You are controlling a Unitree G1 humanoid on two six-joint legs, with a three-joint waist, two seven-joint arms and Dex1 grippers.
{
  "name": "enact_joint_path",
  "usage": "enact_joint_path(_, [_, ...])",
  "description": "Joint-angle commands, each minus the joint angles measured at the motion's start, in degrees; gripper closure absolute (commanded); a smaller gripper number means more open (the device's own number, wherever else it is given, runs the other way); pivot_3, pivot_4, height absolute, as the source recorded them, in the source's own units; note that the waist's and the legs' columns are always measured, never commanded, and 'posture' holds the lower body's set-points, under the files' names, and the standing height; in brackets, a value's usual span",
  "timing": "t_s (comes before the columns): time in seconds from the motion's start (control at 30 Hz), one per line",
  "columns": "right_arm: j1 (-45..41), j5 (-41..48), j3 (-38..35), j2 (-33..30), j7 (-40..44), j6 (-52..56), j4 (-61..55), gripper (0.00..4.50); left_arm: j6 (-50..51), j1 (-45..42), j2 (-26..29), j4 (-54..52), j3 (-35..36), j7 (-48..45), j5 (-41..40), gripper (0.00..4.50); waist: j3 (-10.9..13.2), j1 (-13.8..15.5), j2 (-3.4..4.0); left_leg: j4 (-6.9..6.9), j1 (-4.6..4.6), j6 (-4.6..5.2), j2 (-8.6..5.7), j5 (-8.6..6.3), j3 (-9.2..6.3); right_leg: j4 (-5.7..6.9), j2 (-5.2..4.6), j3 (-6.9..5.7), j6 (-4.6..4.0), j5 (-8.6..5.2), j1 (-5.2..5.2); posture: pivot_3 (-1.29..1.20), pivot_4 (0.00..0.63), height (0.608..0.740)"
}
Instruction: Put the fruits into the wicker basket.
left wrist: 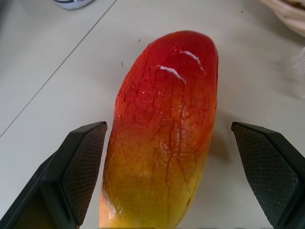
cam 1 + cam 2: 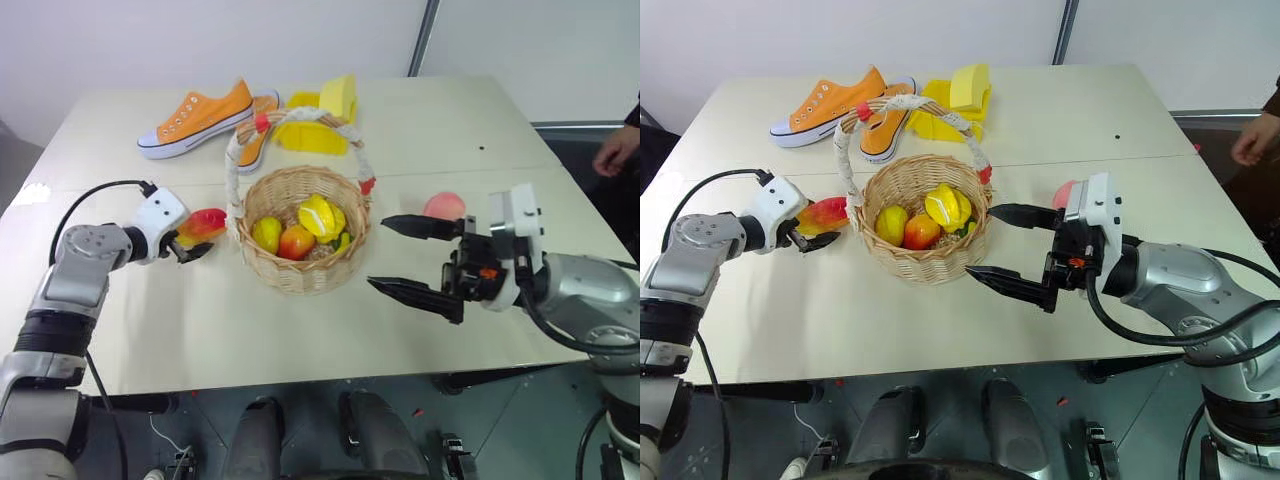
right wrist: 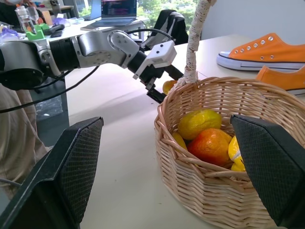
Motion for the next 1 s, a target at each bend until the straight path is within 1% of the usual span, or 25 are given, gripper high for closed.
enact_joint_path(0.03, [-1.29, -0.42, 0.16, 0.97, -0.20, -1.92, -0.97, 0.00, -2.89, -1.43, -0.38, 1.15, 0.66, 0.62, 1.11, 0.78, 0.00, -0.04, 0.00, 0.00, 0.00, 0.00, 0.00, 0.00, 0.00, 0.00, 0.00, 0.00, 0.01, 0.00, 0.00, 0.00, 0.150, 0.740])
enact_joint_path(0.13, [-1.72, -0.98, 0.58, 1.29, -0.19, -2.44, -0.70, 0.00, -3.34, -1.13, -0.50, 1.30, 1.63, 0.95, 1.15, 2.27, 0.00, 0.04, 0.00, 0.01, 0.00, 0.00, 0.00, 0.00, 0.00, 0.02, 0.00, 0.00, 0.02, 0.01, 0.00, 0.00, 0.150, 0.740])
enact_joint_path(0.17, [-1.75, -1.18, 0.69, 1.33, -0.15, -2.61, -0.67, 0.00, -3.30, -0.86, -0.36, 1.11, 2.14, 1.21, 1.05, 2.55, 0.00, 0.03, 0.00, 0.01, 0.00, 0.00, 0.00, 0.00, -0.01, 0.03, 0.00, 0.00, 0.02, 0.01, 0.00, 0.00, 0.150, 0.740])
enact_joint_path(0.27, [-1.78, -2.02, 1.11, 1.32, 0.20, -3.18, -0.45, 0.00, -2.55, 0.68, 0.30, -0.89, 5.28, 0.90, -1.23, 2.55, 0.00, -0.08, 0.00, 0.02, 0.00, 0.00, 0.00, 0.00, -0.01, 0.03, 0.00, 0.00, 0.03, 0.02, 0.00, 0.00, 0.150, 0.740])
enact_joint_path(0.33, [-1.64, -2.60, 1.09, 1.27, 0.42, -3.52, -0.45, 0.00, -1.44, 4.63, 1.77, -5.33, 10.32, -0.79, -5.22, 2.55, 0.00, -0.31, 0.00, 0.01, 0.00, 0.00, 0.01, 0.00, -0.01, 0.04, 0.00, 0.00, 0.03, 0.02, 0.00, 0.00, 0.150, 0.740])
enact_joint_path(0.4, [-1.48, -2.94, 0.73, 0.99, 0.68, -3.78, -0.18, 0.00, 1.24, 10.04, 3.02, -11.58, 18.09, -3.86, -12.25, 2.55, 0.01, -0.51, -0.01, 0.00, 0.01, 0.02, 0.07, -0.01, 0.01, 0.04, 0.00, 0.01, 0.04, 0.02, -0.02, 0.00, 0.150, 0.740])
enact_joint_path(0.47, [-1.06, -3.36, 0.12, 0.41, 1.38, -4.20, 0.58, 0.00, 8.15, 16.25, 3.73, -21.80, 26.05, -7.68, -22.10, 2.55, 0.01, -0.42, -0.02, -0.03, 0.00, 0.02, 0.15, -0.01, 0.06, 0.06, 0.00, 0.01, 0.05, 0.03, -0.09, 0.00, 0.150, 0.740])
enact_joint_path(0.5, [-0.85, -3.66, -0.17, 0.10, 1.84, -4.45, 1.10, 0.00, 11.55, 18.88, 4.07, -26.84, 28.59, -9.01, -26.20, 2.55, 0.03, -0.34, -0.06, -0.03, 0.00, 0.03, 0.16, -0.02, 0.04, 0.09, -0.02, 0.01, 0.05, 0.03, -0.08, 0.00, 0.150, 0.740])
enact_joint_path(0.57, [-0.94, -4.83, -0.40, -0.45, 2.91, -5.08, 2.98, 0.00, 18.41, 22.90, 5.05, -37.31, 30.71, -9.81, -33.33, 2.55, 0.02, 0.17, -0.07, -0.01, -0.01, 0.03, 0.16, -0.02, -0.01, 0.10, -0.03, -0.01, 0.05, 0.01, -0.08, 0.00, 0.150, 0.740])
enact_joint_path(0.63, [-1.20, -6.29, -0.27, -0.73, 4.03, -5.84, 5.19, 0.00, 23.19, 24.08, 5.43, -44.82, 30.42, -8.05, -37.72, 2.55, 0.02, 1.12, -0.05, 0.04, 0.01, 0.02, 0.12, -0.02, -0.02, 0.07, -0.13, -0.04, -0.14, -0.11, 0.02, 0.00, 0.150, 0.740])
enact_joint_path(0.67, [-1.31, -6.98, -0.12, -0.76, 4.50, -6.20, 6.08, 0.00, 25.05, 23.36, 5.08, -47.30, 29.48, -6.34, -39.20, 2.55, 0.02, 1.41, -0.05, 0.06, 0.03, 0.02, 0.09, -0.01, 0.04, 0.05, -0.18, -0.03, -0.16, -0.12, 0.05, 0.00, 0.150, 0.740])
enact_joint_path(0.7, [-1.44, -7.70, 0.05, -0.69, 4.84, -6.52, 7.20, 0.00, 26.47, 21.64, 4.15, -50.06, 27.33, -4.17, -40.27, 2.55, 0.02, 1.58, -0.05, 0.12, 0.04, 0.01, 0.06, -0.01, 0.06, 0.04, -0.22, -0.03, -0.17, -0.12, 0.11, 0.00, 0.150, 0.740])
enact_joint_path(0.77, [-1.35, -9.53, 0.32, -0.47, 5.28, -7.32, 9.51, 0.00, 28.83, 15.91, 0.18, -53.93, 20.21, 1.64, -40.05, 2.55, 0.01, 1.84, -0.04, 0.20, 0.07, 0.01, -0.01, -0.01, 0.11, 0.00, -0.24, -0.03, -0.02, -0.21, 0.23, 0.00, 0.150, 0.740])
enact_joint_path(0.83, [-0.95, -10.75, 0.17, -0.08, 5.24, -7.94, 10.86, 0.00, 28.65, 10.56, -4.36, -53.80, 12.88, 6.19, -35.75, 2.55, -0.01, 1.88, -0.06, 0.25, 0.04, -0.02, -0.07, 0.01, 0.12, -0.05, -0.23, 0.00, 0.00, -0.21, 0.29, 0.00, 0.150, 0.740])
enact_joint_path(0.87, [-0.83, -11.14, 0.10, 0.10, 5.20, -8.15, 11.11, 0.00, 28.50, 9.02, -5.72, -53.25, 10.67, 7.59, -34.08, 2.55, -0.01, 1.69, -0.06, 0.28, 0.04, -0.02, -0.10, 0.01, 0.13, -0.05, -0.21, 0.02, -0.02, -0.12, 0.35, 0.00, 0.150, 0.740])
enact_joint_path(0.9, [-0.63, -11.37, -0.10, 0.33, 4.91, -8.22, 11.14, 0.00, 27.76, 6.92, -8.42, -51.50, 8.34, 9.69, -32.22, 2.55, -0.01, 1.48, -0.06, 0.28, 0.02, -0.01, -0.10, 0.01, 0.16, -0.08, -0.19, 0.05, -0.03, -0.06, 0.32, 0.00, 0.150, 0.740])
enact_joint_path(0.93, [-0.50, -11.47, -0.31, 0.60, 4.50, -8.20, 11.01, 0.00, 27.56, 5.52, -10.20, -50.09, 6.85, 11.43, -30.95, 2.55, -0.02, 1.25, -0.05, 0.26, 0.01, -0.01, -0.10, 0.01, 0.16, -0.10, -0.14, 0.10, 0.23, 0.03, 0.31, 0.00, 0.150, 0.740])
enact_joint_path(1.0, [-0.24, -11.65, -0.88, 1.13, 3.39, -8.10, 10.70, 0.00, 25.86, 3.90, -12.03, -48.10, 3.62, 12.38, -27.63, 1.53, -0.02, 1.02, -0.05, 0.19, 0.02, 0.02, -0.05, 0.00, 0.22, -0.07, -0.02, 0.20, 0.39, 0.06, 0.21, 0.00, 0.150, 0.740])
